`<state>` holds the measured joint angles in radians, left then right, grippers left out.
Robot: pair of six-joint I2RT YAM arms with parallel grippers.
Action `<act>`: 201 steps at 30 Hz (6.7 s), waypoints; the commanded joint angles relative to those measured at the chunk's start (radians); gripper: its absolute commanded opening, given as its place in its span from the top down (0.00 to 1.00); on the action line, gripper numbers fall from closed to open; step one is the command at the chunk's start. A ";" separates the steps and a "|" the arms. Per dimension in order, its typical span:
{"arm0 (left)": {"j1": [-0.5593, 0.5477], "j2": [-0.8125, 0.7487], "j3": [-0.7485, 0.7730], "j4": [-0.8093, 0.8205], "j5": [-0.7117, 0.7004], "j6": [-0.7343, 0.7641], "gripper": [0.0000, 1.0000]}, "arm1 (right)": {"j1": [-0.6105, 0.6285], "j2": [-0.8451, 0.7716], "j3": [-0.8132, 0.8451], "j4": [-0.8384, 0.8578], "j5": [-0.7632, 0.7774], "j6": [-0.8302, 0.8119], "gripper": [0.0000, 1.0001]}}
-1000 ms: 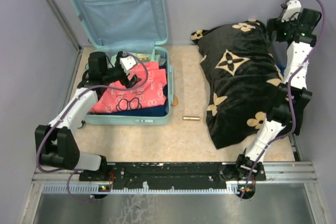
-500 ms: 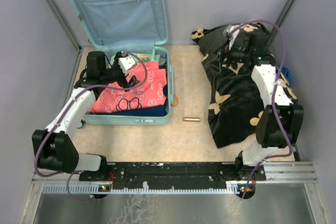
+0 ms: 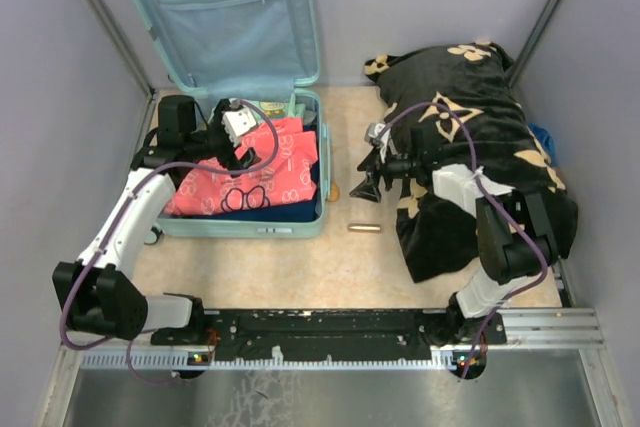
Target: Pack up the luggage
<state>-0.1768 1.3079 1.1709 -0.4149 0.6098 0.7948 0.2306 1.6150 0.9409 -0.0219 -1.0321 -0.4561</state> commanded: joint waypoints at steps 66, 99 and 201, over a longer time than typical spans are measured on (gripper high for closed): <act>-0.161 0.089 0.116 0.331 0.100 -0.147 0.03 | -0.021 0.143 0.463 0.545 -0.089 0.911 1.00; -0.319 0.249 0.178 0.476 0.033 -0.432 0.75 | 0.093 0.059 0.347 0.724 -0.088 1.033 0.99; 0.258 0.341 0.354 0.071 -0.155 -0.412 0.00 | 0.233 -0.092 -0.030 -0.416 0.536 -0.481 0.79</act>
<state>0.0856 1.7077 1.5177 -0.3428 0.4160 0.3603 0.4683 1.5963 0.8639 -0.4564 -0.4843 -0.9634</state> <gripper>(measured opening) 0.987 0.266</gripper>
